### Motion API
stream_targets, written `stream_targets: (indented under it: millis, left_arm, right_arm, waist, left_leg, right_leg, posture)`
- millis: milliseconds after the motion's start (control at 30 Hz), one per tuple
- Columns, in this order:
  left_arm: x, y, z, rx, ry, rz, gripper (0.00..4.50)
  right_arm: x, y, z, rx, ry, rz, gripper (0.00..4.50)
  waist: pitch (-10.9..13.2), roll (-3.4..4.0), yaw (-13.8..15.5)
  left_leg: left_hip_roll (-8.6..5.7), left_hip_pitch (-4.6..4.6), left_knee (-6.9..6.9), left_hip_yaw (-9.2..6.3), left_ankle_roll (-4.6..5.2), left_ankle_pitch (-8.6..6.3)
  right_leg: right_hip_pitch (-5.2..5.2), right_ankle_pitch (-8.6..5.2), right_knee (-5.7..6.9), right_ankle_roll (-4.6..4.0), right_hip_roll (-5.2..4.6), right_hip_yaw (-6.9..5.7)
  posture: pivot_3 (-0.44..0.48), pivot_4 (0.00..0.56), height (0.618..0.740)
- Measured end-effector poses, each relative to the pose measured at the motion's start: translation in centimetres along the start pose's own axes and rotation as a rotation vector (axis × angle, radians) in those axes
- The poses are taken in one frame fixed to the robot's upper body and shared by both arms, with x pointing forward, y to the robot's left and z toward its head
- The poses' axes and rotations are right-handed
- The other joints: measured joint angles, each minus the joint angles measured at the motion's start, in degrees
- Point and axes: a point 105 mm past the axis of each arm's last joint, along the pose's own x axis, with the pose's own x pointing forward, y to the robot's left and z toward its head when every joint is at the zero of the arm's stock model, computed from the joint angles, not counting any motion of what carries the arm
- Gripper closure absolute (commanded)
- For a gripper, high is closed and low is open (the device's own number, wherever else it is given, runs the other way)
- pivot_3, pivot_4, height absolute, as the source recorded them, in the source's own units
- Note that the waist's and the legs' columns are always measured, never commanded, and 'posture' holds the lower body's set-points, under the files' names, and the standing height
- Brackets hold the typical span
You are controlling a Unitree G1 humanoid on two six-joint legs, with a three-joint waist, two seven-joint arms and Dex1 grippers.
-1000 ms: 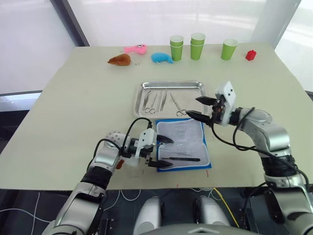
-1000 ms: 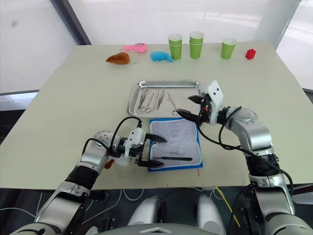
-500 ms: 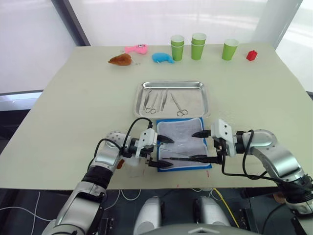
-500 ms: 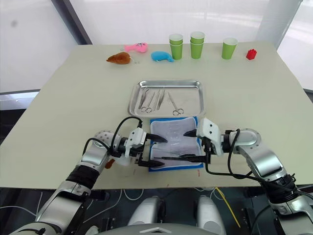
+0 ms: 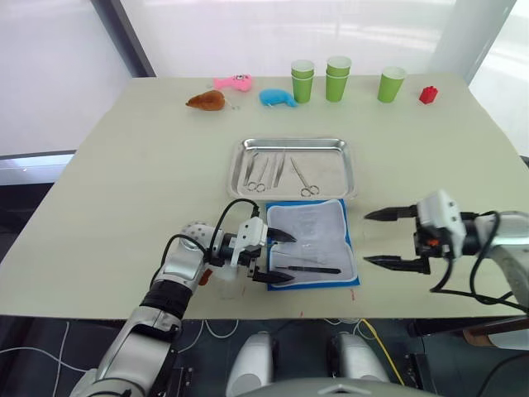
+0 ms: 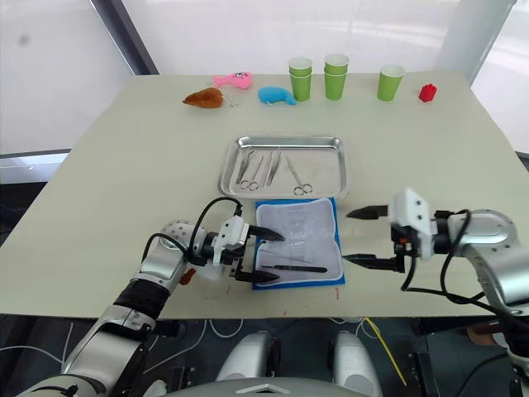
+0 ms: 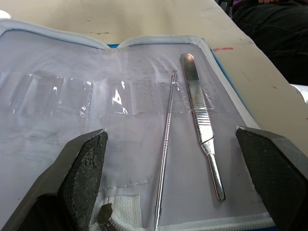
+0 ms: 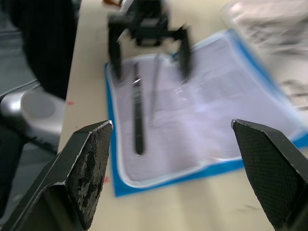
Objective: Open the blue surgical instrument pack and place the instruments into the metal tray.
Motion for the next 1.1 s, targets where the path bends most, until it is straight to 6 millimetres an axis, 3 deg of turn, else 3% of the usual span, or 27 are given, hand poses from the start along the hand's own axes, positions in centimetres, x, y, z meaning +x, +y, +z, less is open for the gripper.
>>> stream_targets:
  millis: [200, 400, 467, 733, 1100]
  left_arm:
    - [0.1, 0.0, 0.1, 0.002, -0.003, -0.003, 0.00]
    - [0.1, 0.0, 0.1, 0.007, -0.003, -0.004, 0.00]
    - [0.1, 0.0, 0.0, 0.006, -0.002, -0.005, 0.00]
    - [0.2, 0.0, 0.1, 0.008, -0.003, -0.005, 0.00]
    - [0.2, 0.0, 0.1, 0.009, -0.002, -0.007, 0.00]
  right_arm:
    - [-3.1, 0.0, 1.7, 0.002, -0.028, 0.041, 0.37]
    - [-5.3, 0.0, 2.1, -0.004, 0.058, 0.106, 0.37]
    - [-5.7, 0.1, 2.3, -0.012, 0.083, 0.126, 0.17]
    - [-5.4, -0.6, 2.7, -0.034, 0.050, 0.090, 0.17]
    - [-1.5, -0.9, 0.2, -0.034, 0.108, 0.000, 0.17]
  waist:
    - [0.0, 0.02, 0.1]
    - [0.0, 0.06, 0.2]
    - [0.0, 0.06, 0.2]
    - [0.0, 0.07, 0.3]
    - [0.0, 0.08, 0.4]
  left_leg:
    - [0.00, -0.02, -0.01, 0.03, 0.00, 0.00]
    - [0.00, -0.01, -0.03, 0.04, 0.00, 0.00]
    - [0.01, 0.00, -0.04, 0.03, 0.00, 0.00]
    - [0.01, -0.01, -0.04, 0.05, 0.00, 0.00]
    - [0.01, -0.02, -0.04, 0.05, 0.00, 0.00]
  right_leg:
    - [0.00, 0.00, -0.08, 0.00, -0.02, 0.02]
    - [0.00, 0.00, -0.08, -0.01, -0.02, 0.02]
    - [0.00, 0.00, -0.08, -0.01, -0.01, 0.02]
    - [0.00, 0.01, -0.10, 0.00, -0.01, 0.03]
    - [0.00, 0.01, -0.10, 0.00, 0.00, 0.02]
  posture:
    - [0.000, 0.150, 0.740]
    - [0.000, 0.150, 0.740]
    - [0.000, 0.150, 0.740]
    - [0.000, 0.150, 0.740]
    - [0.000, 0.150, 0.740]
